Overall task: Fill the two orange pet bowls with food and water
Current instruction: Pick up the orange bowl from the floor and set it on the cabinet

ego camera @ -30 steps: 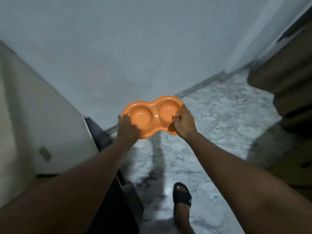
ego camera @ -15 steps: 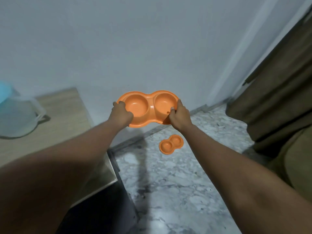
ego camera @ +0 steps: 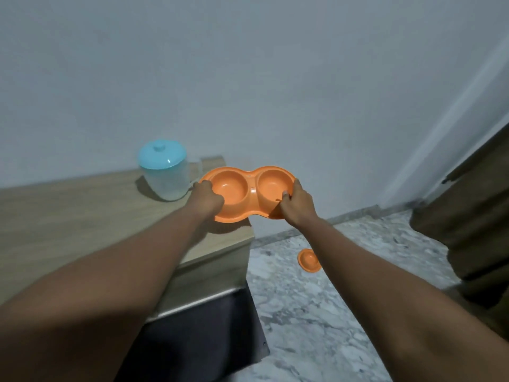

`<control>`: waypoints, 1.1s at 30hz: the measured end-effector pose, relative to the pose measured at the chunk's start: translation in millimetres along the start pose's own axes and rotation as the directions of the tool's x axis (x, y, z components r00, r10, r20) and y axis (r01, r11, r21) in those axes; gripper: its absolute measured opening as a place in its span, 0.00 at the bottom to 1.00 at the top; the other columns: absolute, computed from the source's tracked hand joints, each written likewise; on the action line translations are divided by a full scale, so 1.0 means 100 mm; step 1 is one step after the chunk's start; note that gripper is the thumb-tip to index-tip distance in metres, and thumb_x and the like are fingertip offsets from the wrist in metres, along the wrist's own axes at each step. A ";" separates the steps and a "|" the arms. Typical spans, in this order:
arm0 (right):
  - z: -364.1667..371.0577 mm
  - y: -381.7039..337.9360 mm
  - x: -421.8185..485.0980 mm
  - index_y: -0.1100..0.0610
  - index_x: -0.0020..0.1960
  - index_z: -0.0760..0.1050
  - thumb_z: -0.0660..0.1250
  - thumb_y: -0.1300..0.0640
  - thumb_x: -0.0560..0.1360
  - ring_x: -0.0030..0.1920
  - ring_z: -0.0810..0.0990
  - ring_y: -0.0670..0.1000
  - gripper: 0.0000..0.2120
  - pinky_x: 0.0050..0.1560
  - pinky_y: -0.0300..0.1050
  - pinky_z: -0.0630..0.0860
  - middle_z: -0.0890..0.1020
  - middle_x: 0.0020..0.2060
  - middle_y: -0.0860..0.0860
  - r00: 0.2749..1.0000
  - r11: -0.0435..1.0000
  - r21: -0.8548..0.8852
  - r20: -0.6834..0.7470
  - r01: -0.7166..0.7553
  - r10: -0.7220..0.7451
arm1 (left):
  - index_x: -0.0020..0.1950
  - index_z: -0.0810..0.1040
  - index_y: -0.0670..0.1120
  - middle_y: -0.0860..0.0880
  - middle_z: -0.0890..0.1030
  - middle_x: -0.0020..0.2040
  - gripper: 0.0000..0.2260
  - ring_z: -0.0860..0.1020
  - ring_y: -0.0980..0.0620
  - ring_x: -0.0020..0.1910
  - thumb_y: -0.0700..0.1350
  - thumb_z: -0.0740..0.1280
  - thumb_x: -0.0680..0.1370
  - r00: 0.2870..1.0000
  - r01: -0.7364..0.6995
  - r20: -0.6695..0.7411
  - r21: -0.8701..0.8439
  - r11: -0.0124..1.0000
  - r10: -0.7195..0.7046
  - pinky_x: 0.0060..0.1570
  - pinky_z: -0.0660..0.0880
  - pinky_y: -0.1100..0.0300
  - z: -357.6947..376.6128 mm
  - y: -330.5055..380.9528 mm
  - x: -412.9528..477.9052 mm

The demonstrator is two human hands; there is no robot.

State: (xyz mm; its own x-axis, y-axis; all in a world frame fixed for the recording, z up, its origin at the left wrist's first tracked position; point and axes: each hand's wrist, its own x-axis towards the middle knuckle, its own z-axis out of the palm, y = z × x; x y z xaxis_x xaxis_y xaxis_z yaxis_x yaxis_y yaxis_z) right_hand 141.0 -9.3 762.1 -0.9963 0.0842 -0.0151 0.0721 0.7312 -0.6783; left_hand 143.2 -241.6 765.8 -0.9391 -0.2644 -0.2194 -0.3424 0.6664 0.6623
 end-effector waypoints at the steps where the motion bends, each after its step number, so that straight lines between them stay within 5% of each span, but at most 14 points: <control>1: 0.10 -0.10 -0.10 0.61 0.76 0.55 0.54 0.54 0.82 0.65 0.72 0.64 0.25 0.60 0.54 0.71 0.72 0.66 0.63 1.000 1.000 -0.006 0.006 0.000 0.001 | 0.63 0.73 0.35 0.34 0.73 0.62 0.18 0.78 0.34 0.52 0.36 0.62 0.73 1.000 0.010 0.001 0.004 1.000 -0.010 0.45 0.75 0.51 -0.10 -0.14 -0.05; 5: 0.53 -0.49 -0.47 0.61 0.74 0.58 0.55 0.54 0.81 0.65 0.72 0.64 0.23 0.62 0.57 0.70 0.73 0.65 0.63 1.000 0.999 -0.035 0.021 -0.004 0.004 | 0.64 0.72 0.38 0.36 0.73 0.62 0.27 0.77 0.33 0.55 0.44 0.60 0.66 0.998 0.055 0.042 -0.004 0.998 -0.054 0.56 0.78 0.43 -0.52 -0.71 -0.33; 11: 1.32 -1.20 -1.00 0.61 0.69 0.65 0.57 0.55 0.80 0.61 0.75 0.64 0.19 0.59 0.54 0.72 0.77 0.61 0.63 0.996 0.998 -0.001 0.055 0.064 -0.064 | 0.63 0.73 0.38 0.36 0.74 0.60 0.30 0.78 0.33 0.54 0.46 0.57 0.62 0.996 0.082 0.027 0.023 0.996 -0.083 0.55 0.78 0.41 -1.25 -1.76 -0.53; 26: 2.98 -2.62 -1.23 0.62 0.74 0.57 0.56 0.53 0.80 0.65 0.72 0.63 0.25 0.64 0.56 0.71 0.73 0.66 0.62 0.921 0.977 0.043 0.326 0.209 -0.211 | 0.64 0.72 0.35 0.35 0.73 0.64 0.19 0.74 0.42 0.50 0.41 0.65 0.75 0.956 0.246 -0.151 -0.058 0.968 -0.252 0.40 0.67 0.58 -2.61 -3.45 -0.55; 33: 3.29 -2.73 -1.20 0.62 0.76 0.53 0.55 0.53 0.81 0.66 0.71 0.64 0.27 0.63 0.57 0.72 0.72 0.67 0.63 0.914 0.976 -0.006 0.350 0.220 -0.204 | 0.69 0.70 0.35 0.36 0.70 0.67 0.25 0.73 0.38 0.62 0.45 0.65 0.74 0.953 0.267 -0.126 -0.086 0.960 -0.276 0.50 0.66 0.59 -2.65 -3.76 -0.35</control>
State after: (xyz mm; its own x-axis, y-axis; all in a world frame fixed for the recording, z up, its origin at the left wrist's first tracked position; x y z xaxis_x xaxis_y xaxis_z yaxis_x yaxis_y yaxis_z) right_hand 225.9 -441.9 707.5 -0.9418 -0.3089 -0.1328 -0.1481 0.7357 -0.6609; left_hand 312.2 -667.7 714.9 -0.7966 -0.5241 -0.3013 -0.5766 0.5090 0.6391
